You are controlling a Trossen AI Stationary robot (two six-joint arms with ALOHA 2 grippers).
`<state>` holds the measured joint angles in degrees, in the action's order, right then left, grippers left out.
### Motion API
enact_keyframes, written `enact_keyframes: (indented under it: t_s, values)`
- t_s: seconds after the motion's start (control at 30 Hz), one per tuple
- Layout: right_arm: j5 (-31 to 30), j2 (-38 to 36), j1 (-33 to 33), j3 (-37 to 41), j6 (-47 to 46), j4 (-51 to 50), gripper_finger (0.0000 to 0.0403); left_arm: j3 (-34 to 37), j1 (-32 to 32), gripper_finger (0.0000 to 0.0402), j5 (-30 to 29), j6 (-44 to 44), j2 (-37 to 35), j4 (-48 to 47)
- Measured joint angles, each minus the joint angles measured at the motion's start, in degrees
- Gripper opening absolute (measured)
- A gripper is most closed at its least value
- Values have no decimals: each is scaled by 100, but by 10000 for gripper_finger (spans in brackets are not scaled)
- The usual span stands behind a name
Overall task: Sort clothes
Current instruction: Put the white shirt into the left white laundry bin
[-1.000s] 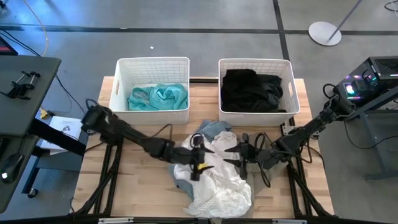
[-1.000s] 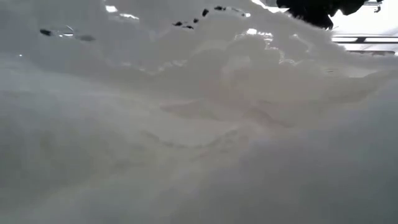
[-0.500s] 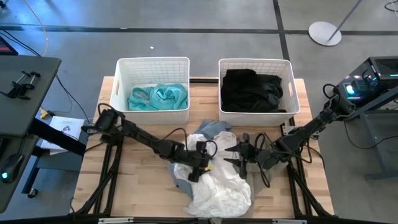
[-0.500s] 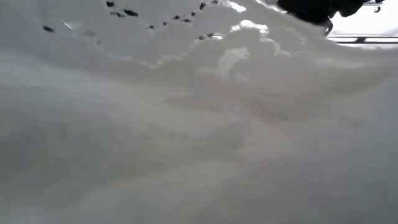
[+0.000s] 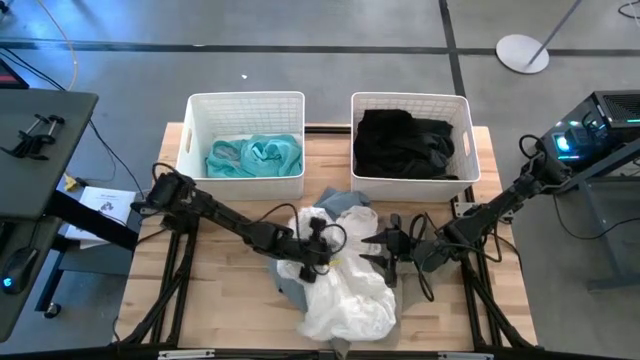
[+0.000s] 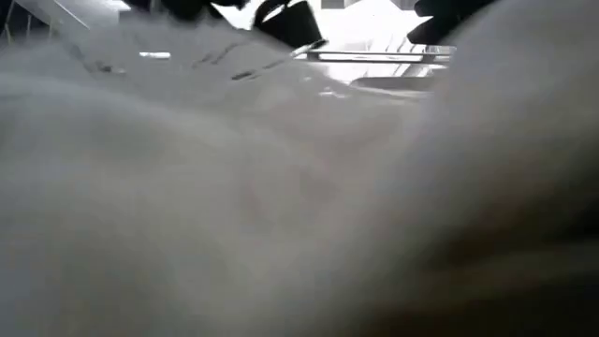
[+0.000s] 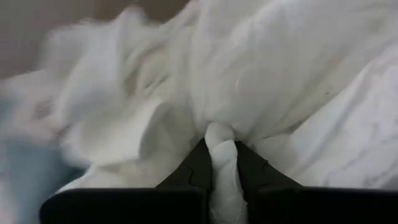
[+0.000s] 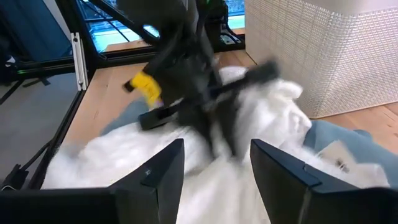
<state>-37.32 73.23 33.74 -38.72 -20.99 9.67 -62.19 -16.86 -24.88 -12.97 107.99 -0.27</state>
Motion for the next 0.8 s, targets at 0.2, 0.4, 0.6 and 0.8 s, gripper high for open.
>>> enact_keyframes:
  t_s: [0.2, 0.4, 0.6, 0.8]
  values:
    - [0, 2, 0, -2, 2, -49, 174, 0, -238, 6, -1876, -811, -1397, -165]
    - [-7, 2, 0, -2, 32, -61, 174, -5, -689, 3, -2751, -1667, -3069, 281]
    - [-32, 2, 0, -2, 4, -72, 174, -9, -1204, 2, -3666, -3898, -4355, 1950]
    - [-42, 2, 0, -2, 47, -87, 174, -23, -1312, 1, -2976, -6857, -5086, 4647]
